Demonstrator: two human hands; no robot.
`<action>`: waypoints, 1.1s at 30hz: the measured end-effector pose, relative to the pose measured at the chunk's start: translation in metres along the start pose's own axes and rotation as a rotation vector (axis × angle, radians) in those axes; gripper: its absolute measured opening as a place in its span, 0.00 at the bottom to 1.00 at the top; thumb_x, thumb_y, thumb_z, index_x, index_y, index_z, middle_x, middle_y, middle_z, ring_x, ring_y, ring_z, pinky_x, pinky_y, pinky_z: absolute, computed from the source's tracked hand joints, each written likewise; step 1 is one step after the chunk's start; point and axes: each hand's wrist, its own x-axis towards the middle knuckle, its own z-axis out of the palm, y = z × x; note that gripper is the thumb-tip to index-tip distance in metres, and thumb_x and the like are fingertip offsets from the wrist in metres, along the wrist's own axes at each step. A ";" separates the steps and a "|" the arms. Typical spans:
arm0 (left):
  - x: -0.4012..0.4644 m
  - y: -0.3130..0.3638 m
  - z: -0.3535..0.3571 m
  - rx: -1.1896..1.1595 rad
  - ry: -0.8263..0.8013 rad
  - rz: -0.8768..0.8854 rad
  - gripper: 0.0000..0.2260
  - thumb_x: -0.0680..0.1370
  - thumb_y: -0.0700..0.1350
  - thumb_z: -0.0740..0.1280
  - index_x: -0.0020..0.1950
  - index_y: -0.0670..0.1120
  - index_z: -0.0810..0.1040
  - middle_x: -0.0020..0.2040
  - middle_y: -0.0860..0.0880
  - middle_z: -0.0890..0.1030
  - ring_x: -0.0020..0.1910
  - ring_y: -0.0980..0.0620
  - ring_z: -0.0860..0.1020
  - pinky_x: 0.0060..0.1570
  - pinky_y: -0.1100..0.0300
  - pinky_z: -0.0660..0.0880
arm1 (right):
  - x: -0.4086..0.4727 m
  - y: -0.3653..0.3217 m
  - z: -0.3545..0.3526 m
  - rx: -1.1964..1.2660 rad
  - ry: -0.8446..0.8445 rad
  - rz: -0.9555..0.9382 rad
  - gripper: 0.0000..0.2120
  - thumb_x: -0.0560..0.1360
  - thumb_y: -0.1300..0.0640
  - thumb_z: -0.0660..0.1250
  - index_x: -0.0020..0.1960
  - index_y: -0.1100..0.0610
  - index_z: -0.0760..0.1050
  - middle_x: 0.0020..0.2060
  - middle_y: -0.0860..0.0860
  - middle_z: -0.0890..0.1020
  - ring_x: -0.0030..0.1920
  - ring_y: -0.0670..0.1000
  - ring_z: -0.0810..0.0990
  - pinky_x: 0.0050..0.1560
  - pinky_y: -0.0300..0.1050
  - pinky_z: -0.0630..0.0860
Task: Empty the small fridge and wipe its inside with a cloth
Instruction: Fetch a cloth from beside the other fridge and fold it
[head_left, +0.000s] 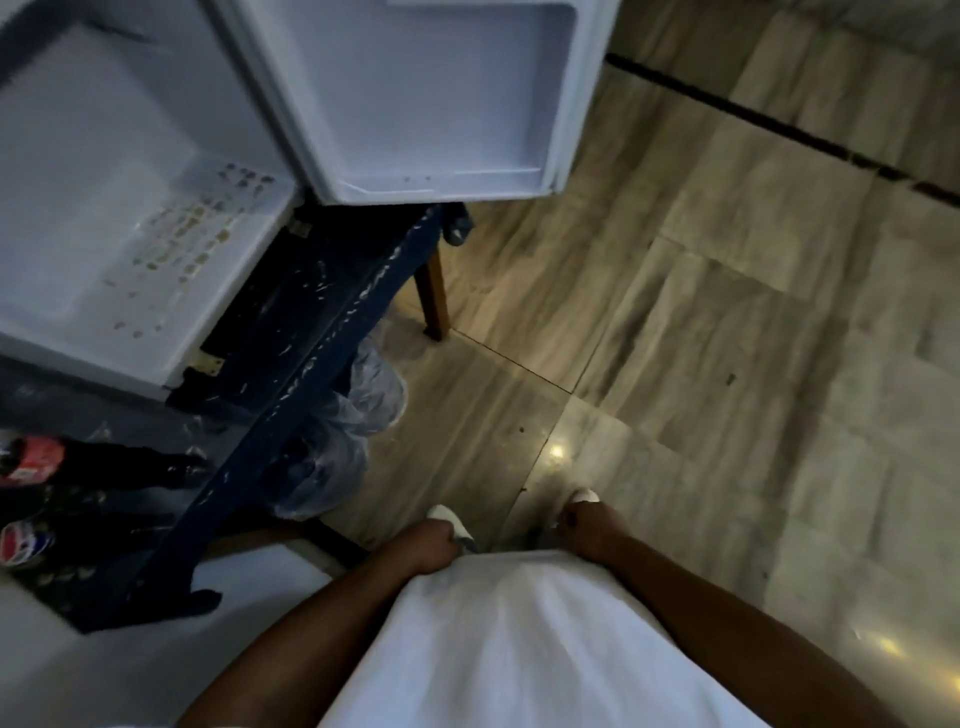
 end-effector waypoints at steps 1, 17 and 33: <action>0.002 0.010 0.000 0.025 -0.004 0.007 0.15 0.84 0.46 0.62 0.66 0.41 0.80 0.69 0.40 0.80 0.67 0.42 0.78 0.59 0.59 0.73 | -0.001 0.009 -0.001 0.023 -0.006 0.012 0.17 0.79 0.47 0.65 0.60 0.58 0.80 0.62 0.59 0.80 0.65 0.59 0.76 0.64 0.45 0.72; 0.060 0.219 0.030 0.344 0.022 0.009 0.15 0.82 0.50 0.61 0.63 0.42 0.78 0.64 0.39 0.81 0.63 0.39 0.80 0.63 0.48 0.77 | 0.021 0.190 -0.087 0.097 0.016 -0.013 0.12 0.78 0.51 0.63 0.53 0.58 0.78 0.57 0.60 0.83 0.57 0.60 0.81 0.52 0.48 0.76; 0.148 0.392 -0.011 0.583 0.051 0.264 0.15 0.84 0.49 0.60 0.64 0.42 0.78 0.68 0.42 0.79 0.68 0.42 0.76 0.66 0.52 0.71 | 0.058 0.274 -0.138 0.276 -0.011 0.095 0.15 0.79 0.50 0.60 0.53 0.59 0.79 0.57 0.60 0.83 0.58 0.61 0.81 0.54 0.50 0.77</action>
